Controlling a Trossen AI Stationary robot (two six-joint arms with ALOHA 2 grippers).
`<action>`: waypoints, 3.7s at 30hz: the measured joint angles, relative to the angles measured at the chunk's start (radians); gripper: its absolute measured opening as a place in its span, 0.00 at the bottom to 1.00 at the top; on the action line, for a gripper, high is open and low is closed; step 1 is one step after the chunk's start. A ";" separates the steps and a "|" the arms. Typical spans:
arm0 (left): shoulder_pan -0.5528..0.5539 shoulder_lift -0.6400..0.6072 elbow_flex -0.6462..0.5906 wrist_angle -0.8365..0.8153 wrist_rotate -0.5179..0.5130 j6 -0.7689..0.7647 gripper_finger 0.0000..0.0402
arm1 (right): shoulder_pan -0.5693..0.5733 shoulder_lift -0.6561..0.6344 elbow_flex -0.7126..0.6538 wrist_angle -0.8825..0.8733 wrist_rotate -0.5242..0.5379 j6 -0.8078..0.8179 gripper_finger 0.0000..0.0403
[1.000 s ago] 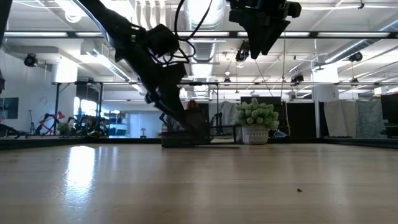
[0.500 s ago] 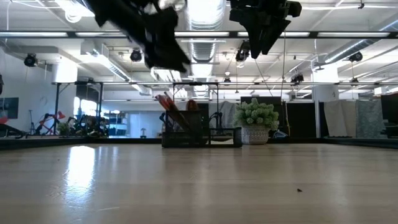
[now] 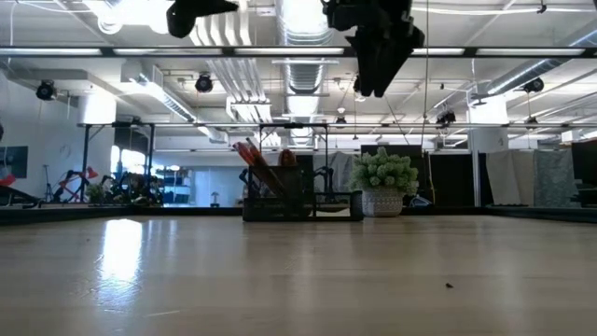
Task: Pick and place office supplies into organizer
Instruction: Return to Home Position
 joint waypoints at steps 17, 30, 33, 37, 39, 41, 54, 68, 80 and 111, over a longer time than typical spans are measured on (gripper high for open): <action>-0.001 -0.120 -0.021 -0.241 0.117 -0.058 0.59 | -0.025 -0.464 -0.037 -0.007 0.210 -0.010 0.46; 0.002 -0.184 -0.050 -0.187 0.235 -0.002 0.59 | 0.032 -0.756 -0.155 0.186 0.005 0.042 0.46; 0.002 -0.225 -0.134 -0.072 0.242 -0.003 0.59 | 0.047 -0.821 -0.324 0.358 -0.033 0.035 0.46; 0.002 -0.282 -0.286 0.153 0.309 -0.006 0.59 | 0.056 -0.908 -0.591 0.626 -0.113 0.027 0.46; 0.002 -0.311 -0.360 0.283 0.356 -0.019 0.59 | 0.055 -0.954 -0.699 0.768 -0.177 0.010 0.46; 0.001 -0.344 -0.422 0.368 0.372 -0.032 0.59 | 0.054 -1.008 -0.786 0.894 -0.213 -0.014 0.46; 0.002 -0.582 -0.698 0.484 0.367 -0.087 0.59 | 0.055 -1.289 -1.206 1.392 -0.309 -0.077 0.46; 0.002 -0.905 -0.941 0.519 0.310 -0.165 0.59 | 0.055 -1.306 -1.420 1.696 -0.394 -0.055 0.46; 0.004 -0.870 -0.942 0.483 0.311 -0.183 0.59 | 0.053 -1.372 -1.480 1.688 -0.378 -0.044 0.46; 0.022 -0.884 -0.944 0.353 0.355 -0.215 0.59 | 0.053 -1.831 -1.506 1.202 -0.338 -0.193 0.46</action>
